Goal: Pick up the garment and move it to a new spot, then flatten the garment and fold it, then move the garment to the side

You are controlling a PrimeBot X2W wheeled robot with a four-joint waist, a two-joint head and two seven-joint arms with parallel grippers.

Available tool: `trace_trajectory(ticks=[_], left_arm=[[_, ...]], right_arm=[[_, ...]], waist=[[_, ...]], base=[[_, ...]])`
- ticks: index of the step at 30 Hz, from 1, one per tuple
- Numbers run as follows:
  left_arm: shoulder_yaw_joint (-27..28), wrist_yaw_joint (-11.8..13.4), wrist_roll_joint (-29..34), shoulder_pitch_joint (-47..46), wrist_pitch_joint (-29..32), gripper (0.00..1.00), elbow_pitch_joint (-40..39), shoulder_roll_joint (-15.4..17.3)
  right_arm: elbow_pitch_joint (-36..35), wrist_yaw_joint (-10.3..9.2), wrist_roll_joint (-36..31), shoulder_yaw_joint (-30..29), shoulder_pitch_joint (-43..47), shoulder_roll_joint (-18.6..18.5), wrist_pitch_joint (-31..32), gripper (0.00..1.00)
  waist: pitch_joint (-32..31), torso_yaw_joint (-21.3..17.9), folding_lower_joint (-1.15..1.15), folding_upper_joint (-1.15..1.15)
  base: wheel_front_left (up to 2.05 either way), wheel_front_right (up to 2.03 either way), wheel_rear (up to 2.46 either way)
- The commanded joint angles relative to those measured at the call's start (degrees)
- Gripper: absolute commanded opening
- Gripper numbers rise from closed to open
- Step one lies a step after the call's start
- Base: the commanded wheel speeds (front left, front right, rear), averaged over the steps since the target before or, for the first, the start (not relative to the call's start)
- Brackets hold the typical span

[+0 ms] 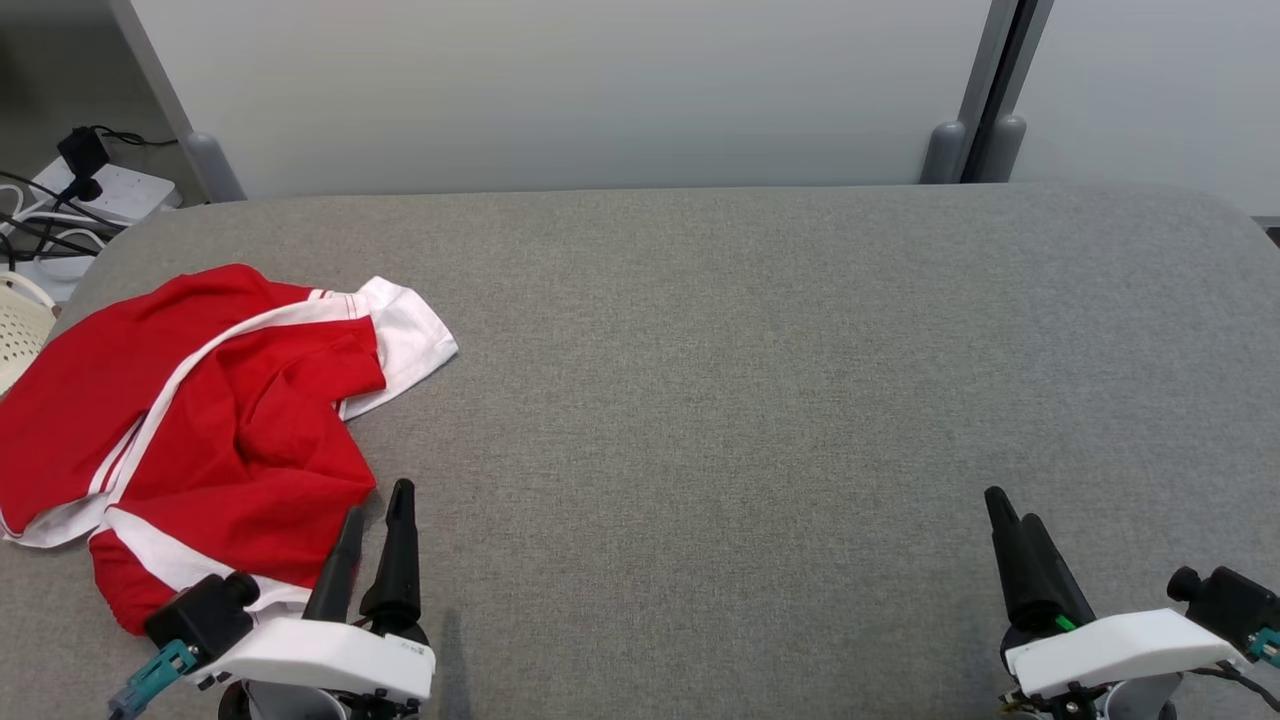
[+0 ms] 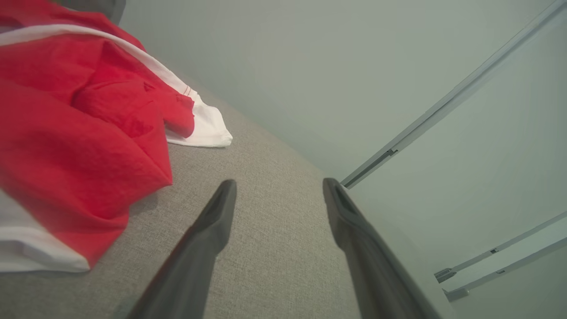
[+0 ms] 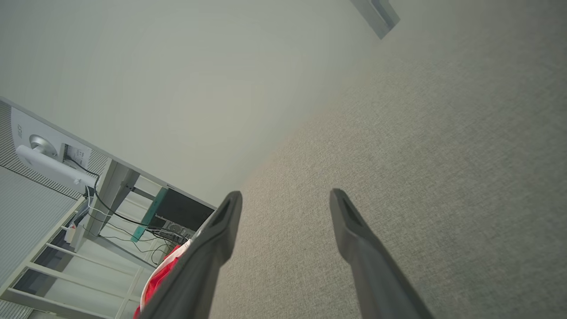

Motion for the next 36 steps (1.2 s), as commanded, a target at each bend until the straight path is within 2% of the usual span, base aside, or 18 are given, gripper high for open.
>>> trace_trajectory(ticks=[1, 36], left_arm=[[0.60, 0.49, 2.24, -2.88, -0.87, 1.00, -2.14, 0.73], [-2.52, 2.98, 23.79, -4.21, -6.58, 1.00, -5.66, 1.23]], right_arm=[[-1.90, 0.07, -2.12, 1.17, -2.76, -0.79, -1.04, 1.00], [-3.84, 0.08, -24.76, 5.93, -4.12, -1.40, -6.75, 1.00]], waist=[[-0.09, -0.03, 0.00, 0.00], [0.46, -0.22, 0.00, 0.00]], base=[[0.00, 0.00, 0.00], [0.00, 0.00, 0.00]])
